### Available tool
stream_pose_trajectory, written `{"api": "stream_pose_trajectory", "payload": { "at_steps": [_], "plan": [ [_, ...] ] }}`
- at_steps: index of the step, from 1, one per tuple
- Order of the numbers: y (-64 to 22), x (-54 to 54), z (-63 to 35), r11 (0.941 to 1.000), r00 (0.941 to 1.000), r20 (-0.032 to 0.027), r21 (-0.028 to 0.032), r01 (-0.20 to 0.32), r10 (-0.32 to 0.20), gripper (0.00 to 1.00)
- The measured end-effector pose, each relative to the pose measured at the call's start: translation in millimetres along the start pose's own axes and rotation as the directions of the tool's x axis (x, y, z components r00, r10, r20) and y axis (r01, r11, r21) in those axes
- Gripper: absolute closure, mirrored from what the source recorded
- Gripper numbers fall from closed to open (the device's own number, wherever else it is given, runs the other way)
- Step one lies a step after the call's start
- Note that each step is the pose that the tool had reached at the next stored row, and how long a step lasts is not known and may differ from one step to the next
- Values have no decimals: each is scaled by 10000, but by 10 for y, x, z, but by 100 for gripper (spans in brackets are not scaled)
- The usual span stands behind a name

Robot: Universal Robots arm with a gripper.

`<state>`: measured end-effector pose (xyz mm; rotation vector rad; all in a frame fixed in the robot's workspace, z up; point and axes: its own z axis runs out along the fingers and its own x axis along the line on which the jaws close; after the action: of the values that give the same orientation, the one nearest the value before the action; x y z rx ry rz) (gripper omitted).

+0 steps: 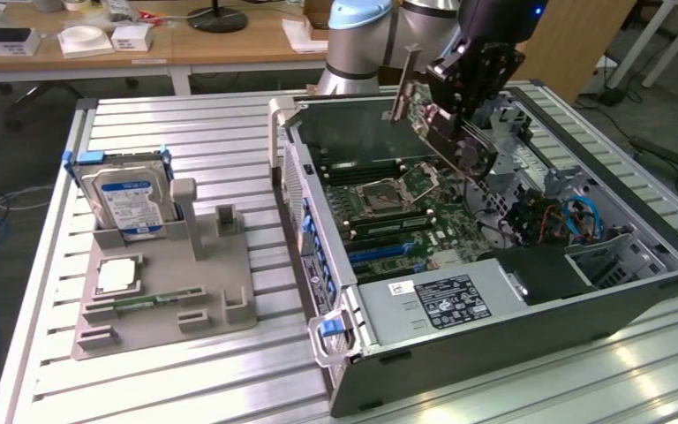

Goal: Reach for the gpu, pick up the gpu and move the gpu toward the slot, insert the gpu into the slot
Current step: 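Insert the gpu into the slot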

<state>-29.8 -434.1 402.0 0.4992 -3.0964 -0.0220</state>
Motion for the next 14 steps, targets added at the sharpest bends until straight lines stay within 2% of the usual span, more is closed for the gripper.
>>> {"api": "stream_pose_trajectory", "payload": {
  "at_steps": [8, 14],
  "plan": [
    [1, 13, 2, 9955, 9955, -15, 3, 950, -950, 74],
    [1, 15, 4, 9859, 9859, -24, 1, 1675, -1675, 74]
  ]
}}
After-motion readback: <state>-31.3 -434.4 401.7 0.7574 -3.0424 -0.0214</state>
